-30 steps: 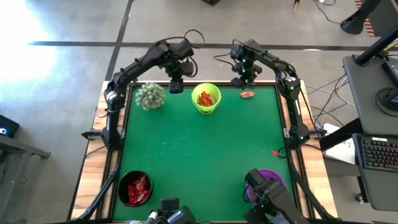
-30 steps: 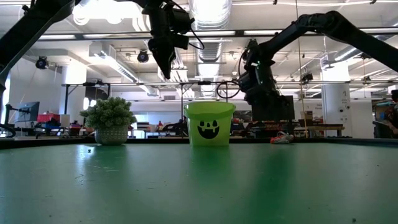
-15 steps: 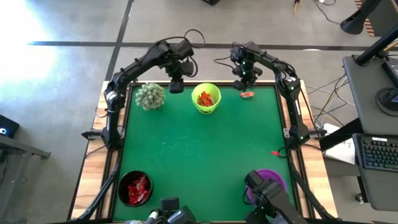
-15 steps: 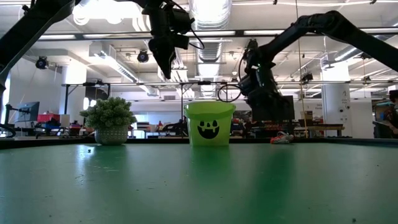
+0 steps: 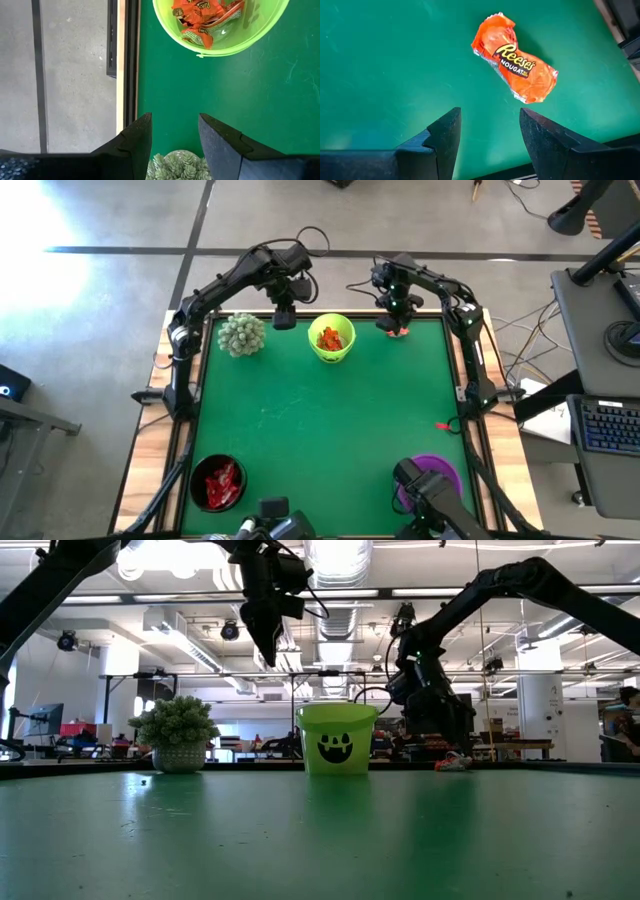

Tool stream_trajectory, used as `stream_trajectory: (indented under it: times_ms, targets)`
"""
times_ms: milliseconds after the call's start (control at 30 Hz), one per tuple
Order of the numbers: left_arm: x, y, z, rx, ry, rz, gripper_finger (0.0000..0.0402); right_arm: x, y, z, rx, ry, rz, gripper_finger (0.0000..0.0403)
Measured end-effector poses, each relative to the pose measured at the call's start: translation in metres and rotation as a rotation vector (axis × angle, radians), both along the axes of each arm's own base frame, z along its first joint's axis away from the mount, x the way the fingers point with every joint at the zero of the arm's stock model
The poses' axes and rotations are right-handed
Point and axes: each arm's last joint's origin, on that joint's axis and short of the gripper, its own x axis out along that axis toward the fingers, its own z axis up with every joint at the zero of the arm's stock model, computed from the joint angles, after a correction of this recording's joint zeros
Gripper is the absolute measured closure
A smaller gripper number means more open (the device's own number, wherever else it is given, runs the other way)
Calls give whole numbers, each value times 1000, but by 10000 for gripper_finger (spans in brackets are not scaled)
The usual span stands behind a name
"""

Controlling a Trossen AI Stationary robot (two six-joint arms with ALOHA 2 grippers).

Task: Organize candy in baskets
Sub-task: Put the orange chocolate bar into the green bucket

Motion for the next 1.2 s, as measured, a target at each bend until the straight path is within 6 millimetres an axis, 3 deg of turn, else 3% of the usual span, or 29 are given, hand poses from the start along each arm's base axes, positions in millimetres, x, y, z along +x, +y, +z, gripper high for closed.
stream_trajectory:
  times_ms: [667, 1000, 1200]
  targets:
    - [1, 0, 0, 5, -6, -1, 258, 7, -4, 19, -105, 5, 58, 209]
    - [0, 0, 0, 5, -5, -2, 258, 4, 0, 71, -235, -99, 87, 209]
    - [1, 0, 0, 5, -5, -1, 258, 2, -3, 85, -280, -130, 84, 209]
